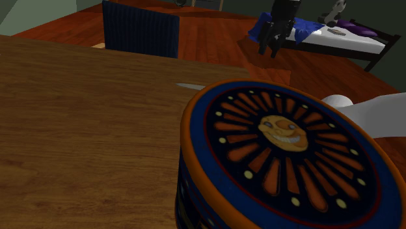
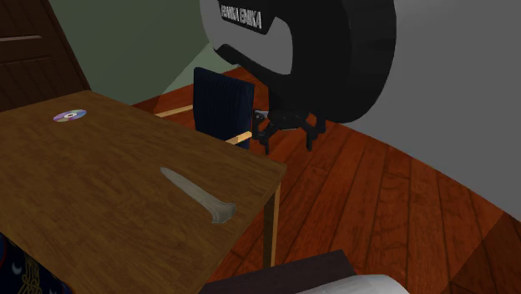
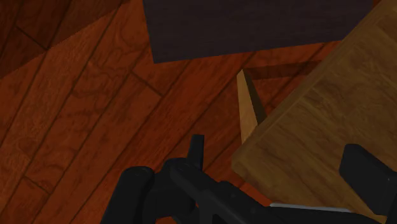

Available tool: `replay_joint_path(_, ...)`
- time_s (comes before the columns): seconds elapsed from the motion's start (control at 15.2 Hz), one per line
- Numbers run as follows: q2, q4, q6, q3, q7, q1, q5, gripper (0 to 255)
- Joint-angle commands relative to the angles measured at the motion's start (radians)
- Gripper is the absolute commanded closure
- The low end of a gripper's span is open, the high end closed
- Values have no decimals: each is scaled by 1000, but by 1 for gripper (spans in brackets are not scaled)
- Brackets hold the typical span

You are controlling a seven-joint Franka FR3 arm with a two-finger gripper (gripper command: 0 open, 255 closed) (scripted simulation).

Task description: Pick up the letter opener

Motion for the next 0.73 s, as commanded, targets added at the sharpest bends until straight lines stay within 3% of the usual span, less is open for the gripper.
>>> replay_joint_path(0.0,0,0,0,0,0,0,0,0)
replay_joint_path(0.66,155,5,155,71,-197,200,104,0)
